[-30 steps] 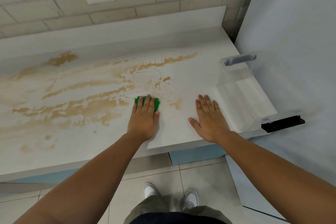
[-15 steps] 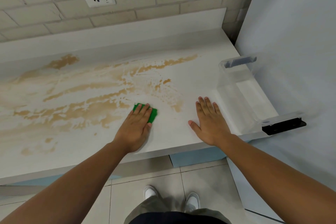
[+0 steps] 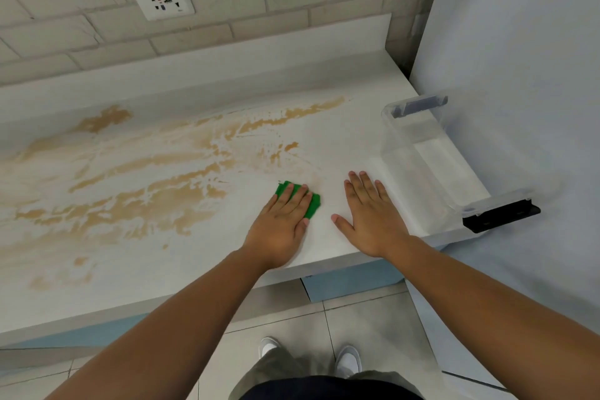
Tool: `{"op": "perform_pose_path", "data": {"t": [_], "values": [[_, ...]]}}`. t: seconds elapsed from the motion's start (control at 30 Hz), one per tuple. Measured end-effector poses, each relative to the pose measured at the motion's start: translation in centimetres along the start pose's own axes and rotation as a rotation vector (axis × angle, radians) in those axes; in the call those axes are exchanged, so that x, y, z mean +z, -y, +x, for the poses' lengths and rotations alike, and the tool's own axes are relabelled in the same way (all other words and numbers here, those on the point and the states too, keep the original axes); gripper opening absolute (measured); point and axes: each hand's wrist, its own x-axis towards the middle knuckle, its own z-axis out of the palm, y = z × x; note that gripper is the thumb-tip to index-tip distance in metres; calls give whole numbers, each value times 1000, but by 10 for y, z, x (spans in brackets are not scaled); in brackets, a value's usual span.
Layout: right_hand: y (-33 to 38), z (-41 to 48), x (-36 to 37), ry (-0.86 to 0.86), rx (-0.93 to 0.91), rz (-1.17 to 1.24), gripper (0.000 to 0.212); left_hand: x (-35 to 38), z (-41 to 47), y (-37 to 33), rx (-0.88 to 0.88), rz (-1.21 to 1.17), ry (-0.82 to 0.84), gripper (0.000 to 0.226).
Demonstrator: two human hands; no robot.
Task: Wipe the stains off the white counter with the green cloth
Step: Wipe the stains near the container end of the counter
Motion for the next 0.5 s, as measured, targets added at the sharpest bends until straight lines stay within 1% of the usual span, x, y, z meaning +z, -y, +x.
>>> {"op": "perform_pose_path", "data": {"t": [0.07,0.13,0.27,0.4,0.47,0.5], "values": [[1,0,0,-5,-2,8,86,0,-19,13,41,-20,-10,56],[0,0,-1,-10,4,16,86,0,-31,29,10,-34,-17,56],[1,3,-8,-26,17,74,83,-8,-28,54,-196,-36,-51,61],[1,14,-18,-118,7,134,75,-12,10,39,-445,-34,-45,62],[1,19,-19,-126,10,148,72,-12,27,20,-490,-41,-42,63],[0,21,-19,-120,14,148,72,-12,31,10,-474,-45,-39,62]]}}
